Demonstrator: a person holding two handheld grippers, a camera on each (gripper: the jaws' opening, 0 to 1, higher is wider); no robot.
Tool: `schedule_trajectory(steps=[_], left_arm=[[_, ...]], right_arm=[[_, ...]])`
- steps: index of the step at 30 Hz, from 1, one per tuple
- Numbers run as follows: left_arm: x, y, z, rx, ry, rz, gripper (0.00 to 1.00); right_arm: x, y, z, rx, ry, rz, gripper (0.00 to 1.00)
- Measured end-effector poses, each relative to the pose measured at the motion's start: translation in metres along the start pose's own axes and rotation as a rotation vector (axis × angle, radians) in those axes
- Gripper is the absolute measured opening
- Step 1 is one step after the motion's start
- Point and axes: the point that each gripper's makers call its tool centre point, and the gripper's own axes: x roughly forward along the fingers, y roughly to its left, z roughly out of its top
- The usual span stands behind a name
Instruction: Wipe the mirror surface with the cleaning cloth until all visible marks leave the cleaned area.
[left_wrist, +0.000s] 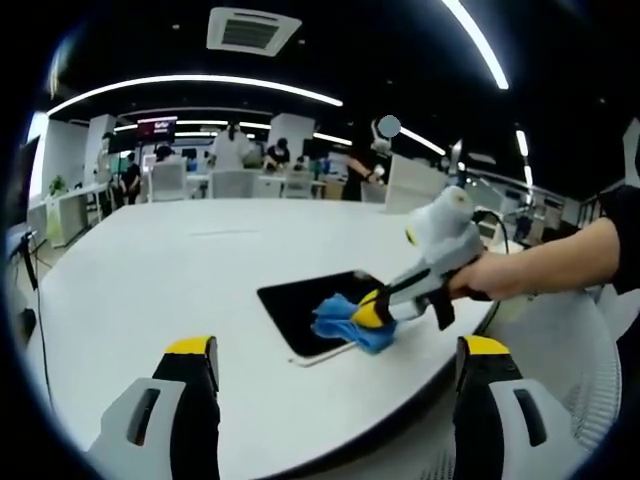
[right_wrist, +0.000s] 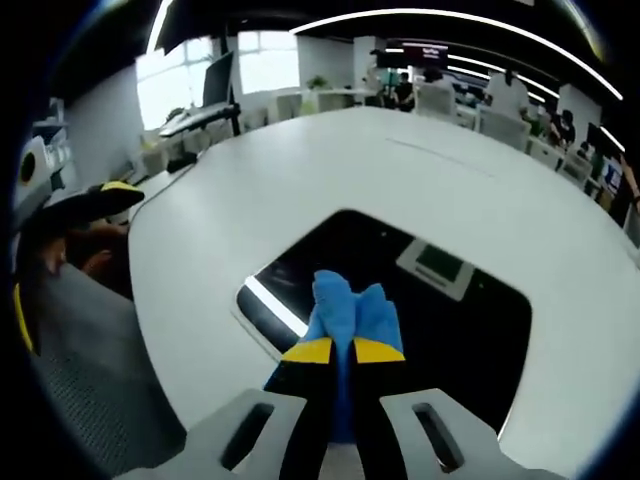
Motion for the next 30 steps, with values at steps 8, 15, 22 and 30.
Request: schedule_trajectory(steps=[8, 15, 22, 30], left_arm=[[0.0, 0.0, 0.0, 0.0, 0.003, -0.002, 0.98], [0.0, -0.001, -0.002, -0.002, 0.012, -0.005, 0.98], [0.0, -0.002, -0.002, -0.004, 0.012, -0.015, 0.96], [0.001, -0.002, -0.001, -0.006, 0.008, -0.017, 0.95]], right_arm=[[0.01, 0.019, 0.01, -0.03, -0.001, 0.03, 0.0], [0.021, 0.04, 0.02, -0.034, -0.004, 0.079, 0.0], [0.03, 0.057, 0.029, -0.038, -0.013, 0.113, 0.0], [0.031, 0.057, 0.03, -0.025, -0.035, 0.129, 0.0]])
